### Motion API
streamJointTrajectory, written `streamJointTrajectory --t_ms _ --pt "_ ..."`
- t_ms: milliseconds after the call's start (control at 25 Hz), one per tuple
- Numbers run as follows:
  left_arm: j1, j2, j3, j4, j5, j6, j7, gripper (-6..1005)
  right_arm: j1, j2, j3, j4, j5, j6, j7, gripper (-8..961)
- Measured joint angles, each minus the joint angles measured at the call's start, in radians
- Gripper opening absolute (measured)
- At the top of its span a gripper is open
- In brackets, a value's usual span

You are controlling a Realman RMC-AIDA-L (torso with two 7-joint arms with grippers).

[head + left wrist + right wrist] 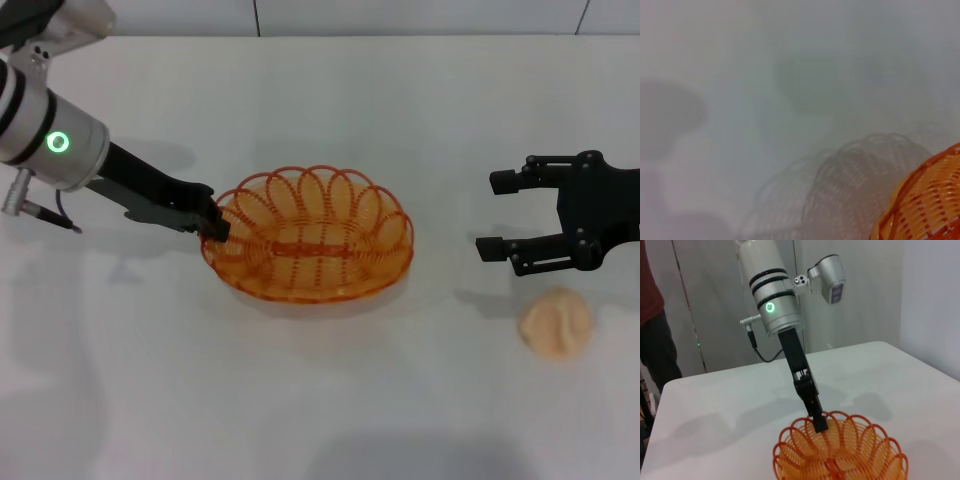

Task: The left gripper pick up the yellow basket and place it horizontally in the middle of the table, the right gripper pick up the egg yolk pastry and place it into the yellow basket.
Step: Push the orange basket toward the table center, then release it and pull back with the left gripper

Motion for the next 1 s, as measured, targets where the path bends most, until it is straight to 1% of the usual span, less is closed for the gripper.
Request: streamJointTrajectory --t_ms 360,600,1000 --pt "-0.03 -0.021 0.001 -0.019 -0.005 -0.036 0.0 78 0.001 0.0 0.0 -0.009 0.0 -0.004 -0.001 812" --pt "-0.061 -0.022 0.001 -0.077 -0.005 -0.072 0.001 78 0.001 0.0 -0.002 -0.01 0.0 -0.004 -0.001 811" --pt "-0.065 -0.024 0.003 -0.095 0.0 -0.097 -0.012 79 0.001 0.0 -0.007 -0.011 0.001 -0.005 -0.001 811"
